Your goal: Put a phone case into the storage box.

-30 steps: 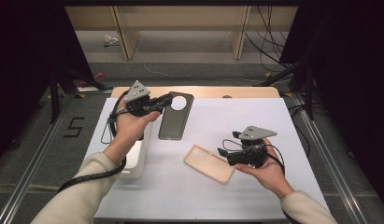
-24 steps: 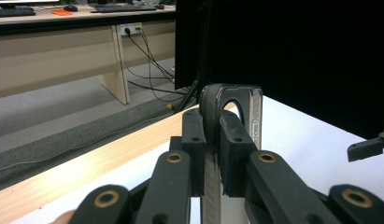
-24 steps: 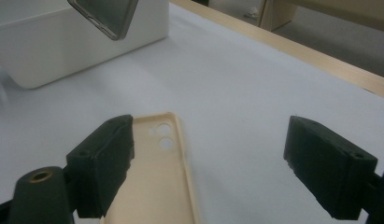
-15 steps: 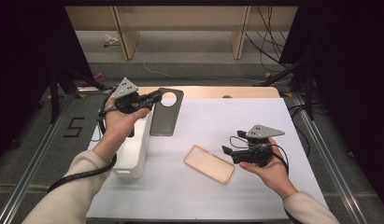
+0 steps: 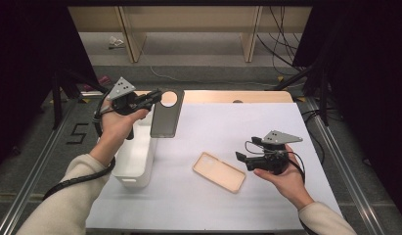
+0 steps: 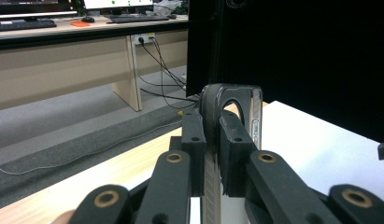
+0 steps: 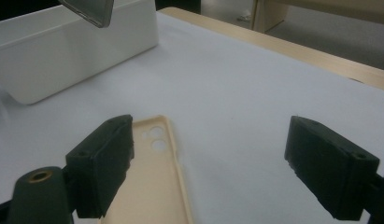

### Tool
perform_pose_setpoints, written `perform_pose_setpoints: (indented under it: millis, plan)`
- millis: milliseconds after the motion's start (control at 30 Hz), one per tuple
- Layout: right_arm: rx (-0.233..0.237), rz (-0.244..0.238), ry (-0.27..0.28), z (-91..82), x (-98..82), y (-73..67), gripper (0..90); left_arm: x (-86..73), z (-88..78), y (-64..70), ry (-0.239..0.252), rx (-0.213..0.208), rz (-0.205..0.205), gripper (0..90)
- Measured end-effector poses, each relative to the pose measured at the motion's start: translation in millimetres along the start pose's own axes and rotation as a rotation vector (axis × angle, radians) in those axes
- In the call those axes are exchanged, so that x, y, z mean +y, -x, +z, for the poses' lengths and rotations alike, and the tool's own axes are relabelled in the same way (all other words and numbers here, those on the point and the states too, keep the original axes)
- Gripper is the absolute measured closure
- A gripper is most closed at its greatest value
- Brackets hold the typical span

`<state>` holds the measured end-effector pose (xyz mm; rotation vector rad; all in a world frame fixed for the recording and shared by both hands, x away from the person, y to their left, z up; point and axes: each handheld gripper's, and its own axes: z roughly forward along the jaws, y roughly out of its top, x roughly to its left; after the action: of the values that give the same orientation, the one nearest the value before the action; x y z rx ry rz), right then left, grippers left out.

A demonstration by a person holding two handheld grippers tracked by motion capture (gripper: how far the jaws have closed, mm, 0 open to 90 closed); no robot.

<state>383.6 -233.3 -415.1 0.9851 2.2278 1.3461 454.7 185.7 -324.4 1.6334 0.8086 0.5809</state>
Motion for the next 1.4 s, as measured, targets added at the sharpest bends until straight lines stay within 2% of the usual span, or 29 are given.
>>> perform_pose_setpoints:
  millis: [367, 800, 1100, 1400]
  plan:
    - [0.001, 0.007, 0.000, 0.3, -0.8, 0.5, 16.5, 0.8, -0.4, -12.3, -0.001, 0.008, 0.010, 82.0]
    - [0.001, 0.011, -0.002, 0.5, -1.6, 1.8, 16.6, 2.2, -3.8, -30.3, -0.010, 0.037, 0.006, 82.0]
    - [0.002, 0.012, -0.001, 0.6, -1.7, 2.4, 16.6, 6.0, -4.8, -46.4, -0.012, 0.069, 0.009, 82.0]
    - [0.004, 0.012, -0.001, 1.3, -2.3, 2.4, 16.6, 3.4, -3.8, -60.9, -0.016, 0.097, 0.012, 82.0]
